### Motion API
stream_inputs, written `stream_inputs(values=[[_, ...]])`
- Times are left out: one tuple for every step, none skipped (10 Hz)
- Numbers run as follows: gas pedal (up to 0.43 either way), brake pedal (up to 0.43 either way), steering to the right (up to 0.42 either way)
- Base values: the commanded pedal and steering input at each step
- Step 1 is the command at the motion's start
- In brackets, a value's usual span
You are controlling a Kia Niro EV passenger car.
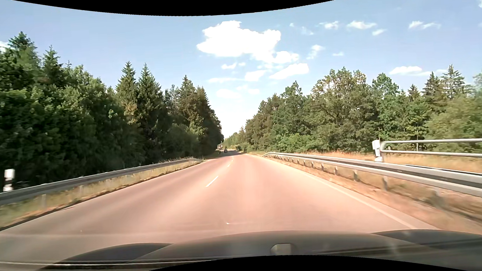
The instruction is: Follow the waypoints while adhering to traffic rules and regulations
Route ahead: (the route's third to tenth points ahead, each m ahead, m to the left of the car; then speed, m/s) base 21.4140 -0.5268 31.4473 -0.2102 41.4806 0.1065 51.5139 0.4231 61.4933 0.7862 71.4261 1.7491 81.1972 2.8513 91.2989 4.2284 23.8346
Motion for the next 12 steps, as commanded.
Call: stream_inputs(values=[[0.138, 0.006, -0.013], [0.039, 0.006, -0.012], [0.0, 0.006, -0.012], [0.0, 0.006, -0.012], [0.0, 0.006, -0.013], [0.0, 0.006, -0.013], [0.0, 0.006, -0.012], [0.0, 0.006, -0.011], [0.0, 0.006, -0.011], [0.0, 0.006, -0.008], [0.0, 0.006, -0.008], [0.0, 0.006, -0.008]])
